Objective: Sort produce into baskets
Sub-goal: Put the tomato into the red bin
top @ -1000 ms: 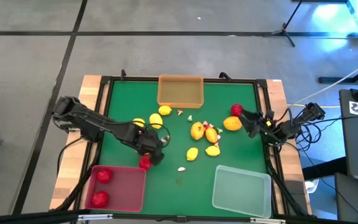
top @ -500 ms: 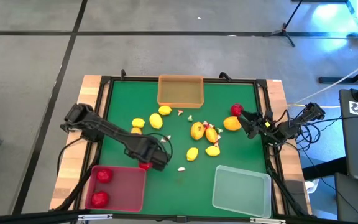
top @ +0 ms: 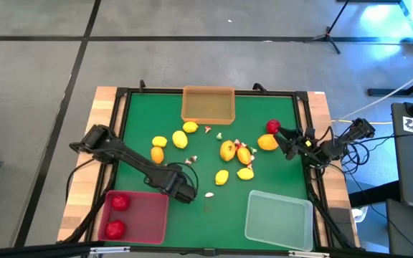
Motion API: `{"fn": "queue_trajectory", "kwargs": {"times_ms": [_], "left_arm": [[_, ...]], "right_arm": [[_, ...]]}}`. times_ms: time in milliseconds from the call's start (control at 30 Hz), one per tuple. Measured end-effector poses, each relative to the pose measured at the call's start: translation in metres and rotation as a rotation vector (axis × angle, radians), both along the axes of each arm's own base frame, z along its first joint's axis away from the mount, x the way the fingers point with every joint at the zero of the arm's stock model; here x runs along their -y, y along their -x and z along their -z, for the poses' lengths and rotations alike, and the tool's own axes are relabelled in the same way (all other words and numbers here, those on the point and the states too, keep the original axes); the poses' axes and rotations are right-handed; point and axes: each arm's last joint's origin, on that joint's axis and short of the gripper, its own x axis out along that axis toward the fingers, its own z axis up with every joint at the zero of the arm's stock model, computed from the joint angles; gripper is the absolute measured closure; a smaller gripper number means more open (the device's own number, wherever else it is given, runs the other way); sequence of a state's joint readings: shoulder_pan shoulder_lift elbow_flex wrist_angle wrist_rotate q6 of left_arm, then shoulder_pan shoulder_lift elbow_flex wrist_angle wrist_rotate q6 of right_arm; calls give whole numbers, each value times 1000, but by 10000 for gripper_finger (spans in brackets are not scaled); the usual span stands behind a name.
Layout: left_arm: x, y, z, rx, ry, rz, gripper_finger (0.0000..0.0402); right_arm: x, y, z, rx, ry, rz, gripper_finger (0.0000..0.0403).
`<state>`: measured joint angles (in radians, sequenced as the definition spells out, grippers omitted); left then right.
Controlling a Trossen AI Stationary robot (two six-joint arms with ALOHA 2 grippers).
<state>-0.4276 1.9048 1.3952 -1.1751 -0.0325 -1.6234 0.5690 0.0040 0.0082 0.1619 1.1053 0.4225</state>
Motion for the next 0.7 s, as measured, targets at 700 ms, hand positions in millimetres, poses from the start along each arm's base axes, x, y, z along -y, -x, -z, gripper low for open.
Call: {"fn": "queue_trajectory", "kwargs": {"times_ms": [700], "left_arm": [[0, -14, 22, 20, 15, 15, 55]], "right_arm": [[-1, 0, 1, -5, 9, -26, 66]]}}
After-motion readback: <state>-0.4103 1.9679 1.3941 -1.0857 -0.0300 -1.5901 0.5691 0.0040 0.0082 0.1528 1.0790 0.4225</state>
